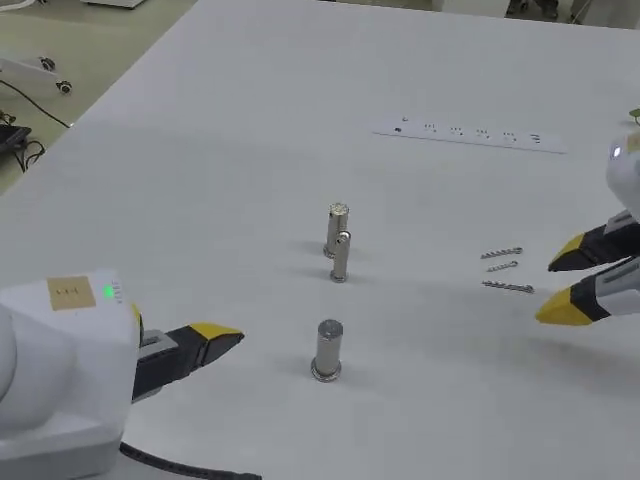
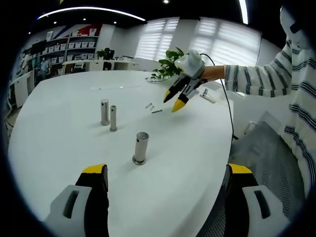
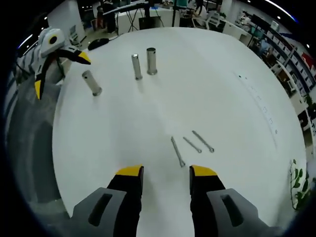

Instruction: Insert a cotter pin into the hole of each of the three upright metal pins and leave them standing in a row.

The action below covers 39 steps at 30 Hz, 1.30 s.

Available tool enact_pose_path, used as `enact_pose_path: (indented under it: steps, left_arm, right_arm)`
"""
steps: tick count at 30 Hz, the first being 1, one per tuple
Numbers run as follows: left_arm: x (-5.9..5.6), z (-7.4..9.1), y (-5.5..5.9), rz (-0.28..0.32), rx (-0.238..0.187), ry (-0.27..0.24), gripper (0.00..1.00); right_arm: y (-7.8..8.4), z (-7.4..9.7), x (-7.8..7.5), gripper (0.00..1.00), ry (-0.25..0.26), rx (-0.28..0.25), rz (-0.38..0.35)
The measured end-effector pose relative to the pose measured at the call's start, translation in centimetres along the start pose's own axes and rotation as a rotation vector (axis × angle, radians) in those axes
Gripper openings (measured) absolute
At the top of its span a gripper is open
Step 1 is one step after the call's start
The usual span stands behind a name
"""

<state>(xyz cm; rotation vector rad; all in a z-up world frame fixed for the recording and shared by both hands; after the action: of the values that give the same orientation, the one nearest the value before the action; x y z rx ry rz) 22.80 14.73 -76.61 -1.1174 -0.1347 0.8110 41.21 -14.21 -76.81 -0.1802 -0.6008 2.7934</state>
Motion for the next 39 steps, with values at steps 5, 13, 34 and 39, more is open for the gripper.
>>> enact_pose_path:
  steps: [5, 13, 34, 39]
  left_arm:
    - [0.1, 0.0, 0.2, 0.014, -0.008, -0.003, 0.99]
    - [0.0, 0.0, 0.3, 0.02, -0.009, -0.001, 0.99]
    - [0.6, -0.1, 0.6, 0.026, -0.014, -0.023, 0.98]
    - [0.6, 0.1, 0.8, 0.039, -0.016, -0.024, 0.97]
  right_arm:
    - [-0.3, -1.1, -0.3, 0.37, -0.013, 0.035, 0.114]
    - [-0.6, -2.5, -0.9, 0.33, -0.05, 0.045, 0.128]
    - [-0.9, -3.0, -0.6, 0.21, -0.061, 0.098, 0.194]
    - [-0.9, -3.1, -1.0, 0.21, -0.052, 0.098, 0.192]
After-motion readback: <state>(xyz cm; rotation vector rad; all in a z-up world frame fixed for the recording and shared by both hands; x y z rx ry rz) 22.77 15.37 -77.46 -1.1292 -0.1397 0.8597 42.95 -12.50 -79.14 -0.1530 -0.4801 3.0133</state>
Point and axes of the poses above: the centre of the closed fingertips' face, and the gripper's own axes: z roughly backward along the fingers, x roughly to its left, y roughly out of its underside, the point moved 8 cm from there along z, roughly backward along the fingers, and after that the axes turned 1 degree about -x, right-handed, at the moved point
